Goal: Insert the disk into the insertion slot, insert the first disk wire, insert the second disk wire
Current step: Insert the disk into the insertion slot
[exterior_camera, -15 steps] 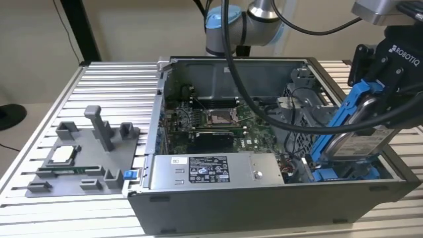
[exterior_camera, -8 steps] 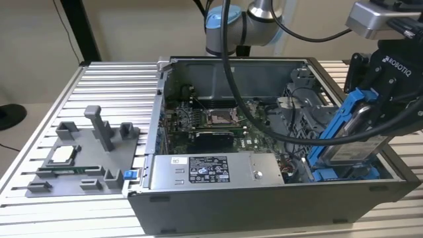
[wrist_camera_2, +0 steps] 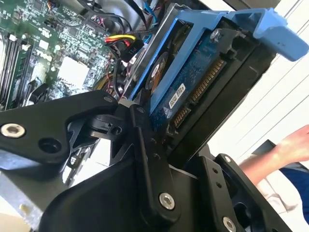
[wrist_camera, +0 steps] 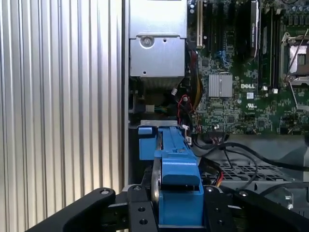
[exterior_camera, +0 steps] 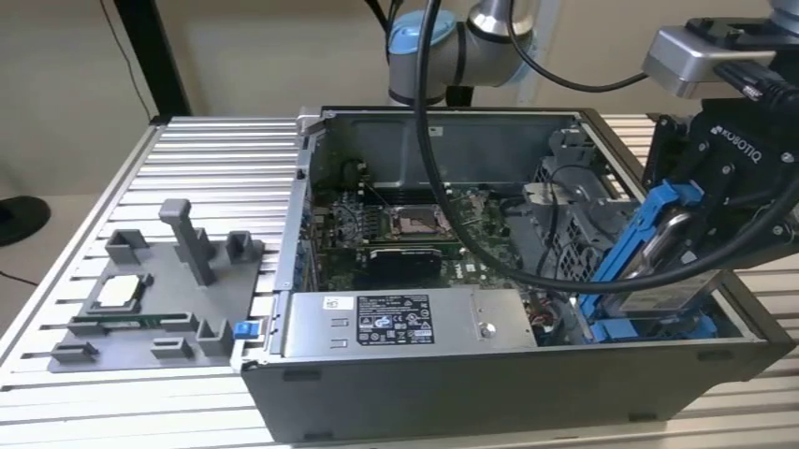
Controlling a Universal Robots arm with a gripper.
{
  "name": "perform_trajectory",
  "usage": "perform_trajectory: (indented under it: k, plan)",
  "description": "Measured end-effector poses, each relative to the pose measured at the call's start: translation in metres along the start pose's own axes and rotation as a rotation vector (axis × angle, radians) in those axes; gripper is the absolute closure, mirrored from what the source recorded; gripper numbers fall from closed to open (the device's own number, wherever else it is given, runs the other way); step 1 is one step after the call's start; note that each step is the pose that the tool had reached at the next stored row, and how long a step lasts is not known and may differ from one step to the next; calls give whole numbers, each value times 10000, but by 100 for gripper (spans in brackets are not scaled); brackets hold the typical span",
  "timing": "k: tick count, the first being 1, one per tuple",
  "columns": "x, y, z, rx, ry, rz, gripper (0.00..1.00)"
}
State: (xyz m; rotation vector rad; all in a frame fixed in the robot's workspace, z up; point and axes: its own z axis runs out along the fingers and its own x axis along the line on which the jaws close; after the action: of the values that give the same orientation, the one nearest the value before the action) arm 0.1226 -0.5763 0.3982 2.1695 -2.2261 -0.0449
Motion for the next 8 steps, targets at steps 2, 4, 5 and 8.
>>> perform_trajectory:
  k: [2, 4, 5, 8]
  plan:
    - [0, -1, 29, 0, 0, 6, 100]
    - [0, -2, 51, 0, 2, 9, 100]
    - [0, -3, 61, 0, 1, 9, 100]
    - [0, -3, 81, -1, -1, 10, 100]
